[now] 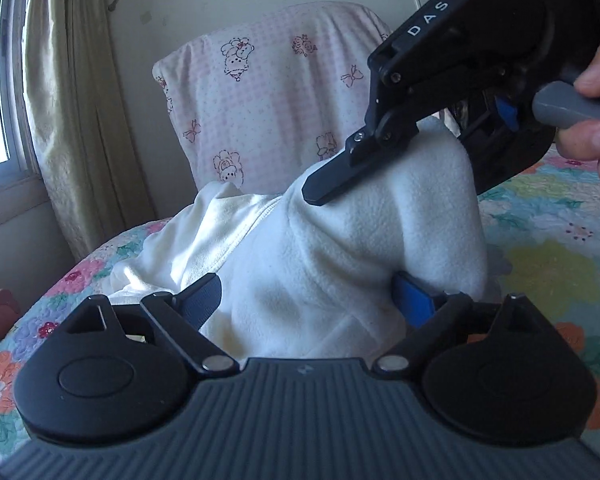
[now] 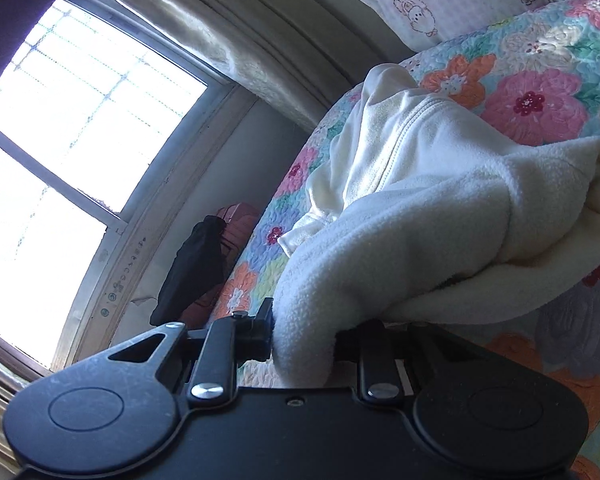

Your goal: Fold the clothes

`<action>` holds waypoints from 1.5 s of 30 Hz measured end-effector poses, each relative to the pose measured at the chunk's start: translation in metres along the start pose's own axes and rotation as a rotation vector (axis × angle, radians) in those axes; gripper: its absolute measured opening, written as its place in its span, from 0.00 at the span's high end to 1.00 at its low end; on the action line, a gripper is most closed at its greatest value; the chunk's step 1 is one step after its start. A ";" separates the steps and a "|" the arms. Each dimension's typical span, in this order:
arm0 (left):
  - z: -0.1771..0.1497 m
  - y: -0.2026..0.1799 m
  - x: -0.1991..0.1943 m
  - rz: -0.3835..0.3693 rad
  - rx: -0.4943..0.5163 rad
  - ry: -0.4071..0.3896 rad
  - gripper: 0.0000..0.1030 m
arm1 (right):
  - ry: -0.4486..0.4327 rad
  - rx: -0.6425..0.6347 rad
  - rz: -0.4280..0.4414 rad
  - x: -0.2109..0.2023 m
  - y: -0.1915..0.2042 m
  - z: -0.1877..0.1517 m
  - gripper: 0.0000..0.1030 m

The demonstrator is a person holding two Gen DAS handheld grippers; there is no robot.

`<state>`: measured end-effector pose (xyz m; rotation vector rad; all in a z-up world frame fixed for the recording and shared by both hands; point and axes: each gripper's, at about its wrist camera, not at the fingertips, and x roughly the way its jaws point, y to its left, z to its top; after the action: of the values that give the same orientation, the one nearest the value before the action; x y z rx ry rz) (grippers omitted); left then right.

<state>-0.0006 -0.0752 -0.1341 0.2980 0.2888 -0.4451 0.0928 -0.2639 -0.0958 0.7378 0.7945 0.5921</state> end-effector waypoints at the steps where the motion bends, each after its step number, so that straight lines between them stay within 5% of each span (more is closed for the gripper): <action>1: 0.000 -0.003 0.000 0.013 0.011 0.004 0.07 | -0.004 0.013 -0.005 0.000 -0.002 0.000 0.74; 5: -0.001 -0.045 -0.012 0.136 0.298 -0.055 0.06 | 0.006 0.054 0.026 0.004 -0.002 0.007 0.74; 8: -0.004 -0.050 -0.005 0.055 0.271 0.043 0.05 | 0.026 0.010 0.042 0.008 0.014 0.017 0.74; 11: -0.004 -0.042 0.000 0.148 0.241 0.032 0.06 | 0.051 -0.056 0.023 0.014 0.030 0.024 0.74; 13: 0.000 -0.021 0.007 0.153 0.124 0.066 0.10 | 0.067 -0.071 0.016 0.017 0.030 0.024 0.74; 15: 0.000 0.007 0.018 0.086 -0.021 0.107 0.70 | 0.079 -0.045 0.027 0.017 0.022 0.021 0.74; 16: 0.002 0.016 0.017 0.058 -0.044 0.109 0.84 | 0.082 -0.033 0.026 0.016 0.016 0.018 0.74; 19: 0.008 0.044 0.012 -0.026 -0.112 0.113 0.84 | 0.033 0.088 0.057 0.000 -0.013 0.005 0.67; 22: 0.003 0.053 0.008 -0.031 -0.190 0.129 0.84 | -0.027 0.219 0.082 -0.020 -0.043 -0.009 0.46; 25: -0.004 0.053 0.012 -0.046 -0.207 0.156 0.84 | -0.128 0.317 -0.012 -0.050 -0.072 -0.024 0.22; 29: -0.003 0.056 0.023 -0.049 -0.202 0.155 0.84 | -0.153 0.384 -0.119 -0.058 -0.107 -0.030 0.11; 33: -0.004 0.065 0.028 -0.052 -0.236 0.158 0.84 | -0.114 0.436 -0.128 -0.025 -0.139 -0.033 0.04; 35: -0.005 0.064 0.027 -0.046 -0.233 0.156 0.84 | -0.129 0.448 -0.099 -0.008 -0.146 -0.036 0.05; 37: -0.005 0.059 0.025 -0.036 -0.216 0.155 0.85 | -0.178 0.412 -0.050 -0.005 -0.143 -0.036 0.41; 39: -0.003 0.054 0.015 -0.047 -0.208 0.156 0.85 | -0.221 0.353 -0.027 -0.015 -0.131 -0.035 0.63; 45: 0.010 0.031 -0.049 -0.119 -0.216 0.133 0.85 | -0.280 0.204 -0.002 -0.088 -0.087 -0.054 0.69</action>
<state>-0.0263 -0.0339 -0.1019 0.0990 0.4822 -0.5073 0.0169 -0.3597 -0.1526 0.9829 0.5997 0.3973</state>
